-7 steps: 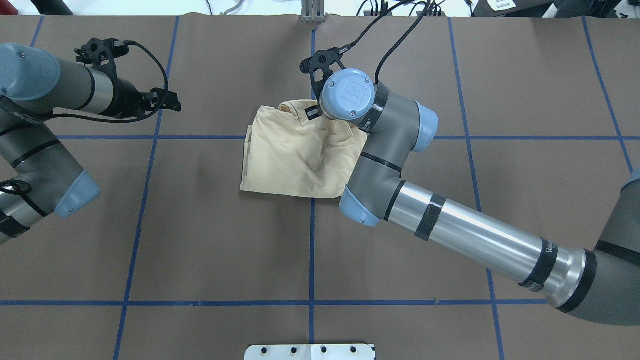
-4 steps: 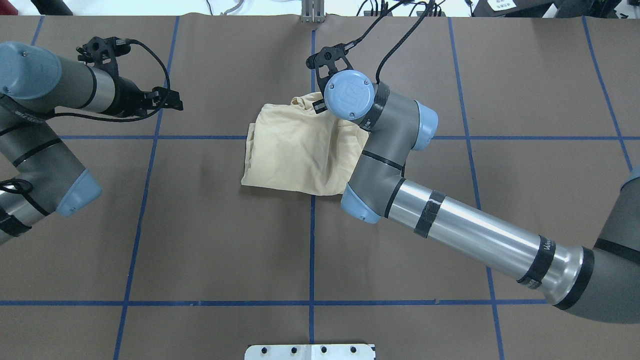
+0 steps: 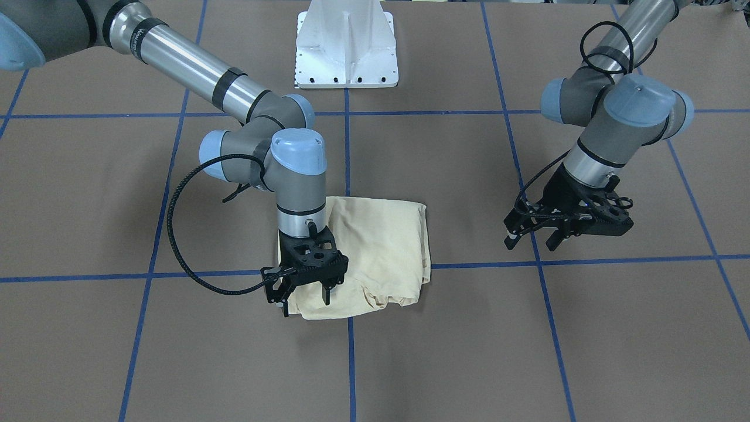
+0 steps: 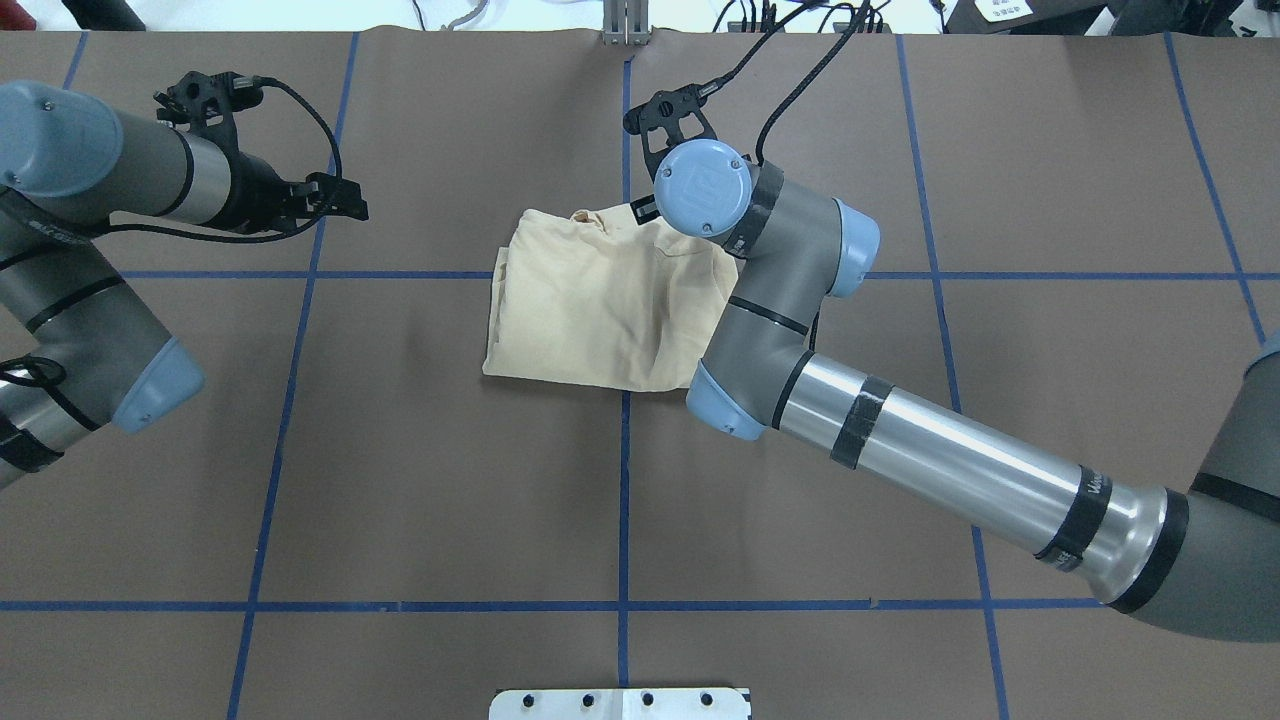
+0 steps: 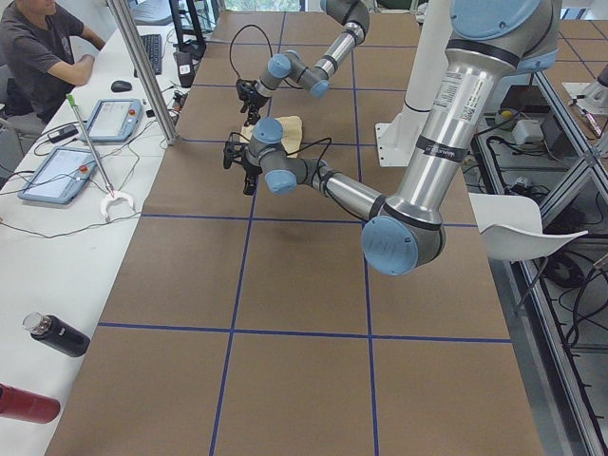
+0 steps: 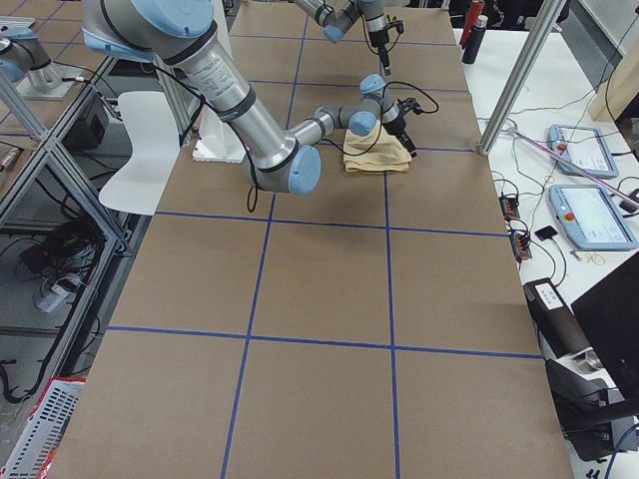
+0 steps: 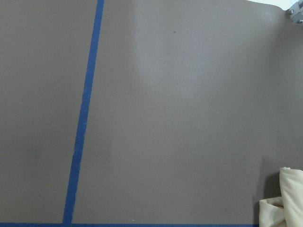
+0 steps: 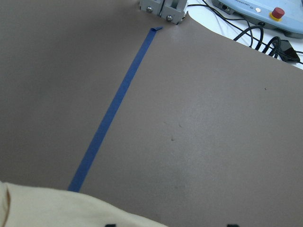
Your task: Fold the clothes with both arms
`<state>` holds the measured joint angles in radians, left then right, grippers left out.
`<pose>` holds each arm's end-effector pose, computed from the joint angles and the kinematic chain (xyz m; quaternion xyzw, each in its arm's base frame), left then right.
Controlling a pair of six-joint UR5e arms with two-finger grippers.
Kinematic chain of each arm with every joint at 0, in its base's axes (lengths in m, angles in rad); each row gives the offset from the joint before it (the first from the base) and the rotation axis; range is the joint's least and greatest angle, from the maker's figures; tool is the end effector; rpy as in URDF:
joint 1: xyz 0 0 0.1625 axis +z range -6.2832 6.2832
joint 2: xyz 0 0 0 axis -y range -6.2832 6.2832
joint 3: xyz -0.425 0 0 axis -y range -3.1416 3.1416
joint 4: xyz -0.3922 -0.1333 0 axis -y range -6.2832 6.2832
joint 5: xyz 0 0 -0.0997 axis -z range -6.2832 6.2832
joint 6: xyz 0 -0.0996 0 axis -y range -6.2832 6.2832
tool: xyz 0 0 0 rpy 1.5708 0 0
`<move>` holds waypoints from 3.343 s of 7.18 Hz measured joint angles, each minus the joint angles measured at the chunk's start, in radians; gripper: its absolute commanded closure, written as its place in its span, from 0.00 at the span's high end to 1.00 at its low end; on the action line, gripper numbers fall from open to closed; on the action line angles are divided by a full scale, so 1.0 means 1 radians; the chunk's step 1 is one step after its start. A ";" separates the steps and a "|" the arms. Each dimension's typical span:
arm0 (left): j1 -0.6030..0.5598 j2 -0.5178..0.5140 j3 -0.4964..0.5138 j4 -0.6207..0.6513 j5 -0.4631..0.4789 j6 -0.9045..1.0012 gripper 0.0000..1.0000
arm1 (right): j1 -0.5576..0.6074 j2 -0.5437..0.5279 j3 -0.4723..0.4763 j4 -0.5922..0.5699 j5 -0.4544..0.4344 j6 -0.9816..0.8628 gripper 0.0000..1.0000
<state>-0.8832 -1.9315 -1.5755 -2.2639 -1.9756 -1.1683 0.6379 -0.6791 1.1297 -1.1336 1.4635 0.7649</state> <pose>0.3367 -0.5581 0.3780 0.1576 0.4999 -0.1027 0.8454 -0.5758 -0.6061 0.2438 0.3197 -0.2899 -0.0527 0.9005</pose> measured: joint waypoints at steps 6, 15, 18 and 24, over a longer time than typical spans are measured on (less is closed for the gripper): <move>-0.165 0.106 -0.093 0.036 -0.057 0.284 1.00 | 0.235 -0.176 0.374 -0.398 0.336 -0.104 1.00; -0.265 0.240 -0.029 0.030 0.076 0.455 1.00 | 0.727 -0.640 0.448 -0.403 0.639 -0.408 1.00; -0.510 0.258 -0.034 0.317 -0.015 1.099 1.00 | 0.840 -0.748 0.458 -0.450 0.791 -0.558 1.00; -0.629 0.272 -0.039 0.749 -0.319 1.356 1.00 | 0.899 -0.930 0.546 -0.463 0.864 -0.702 1.00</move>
<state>-1.5126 -1.6593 -1.6149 -1.5152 -2.2943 0.1881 1.5369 -1.6091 1.6758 -1.5969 2.3274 0.0630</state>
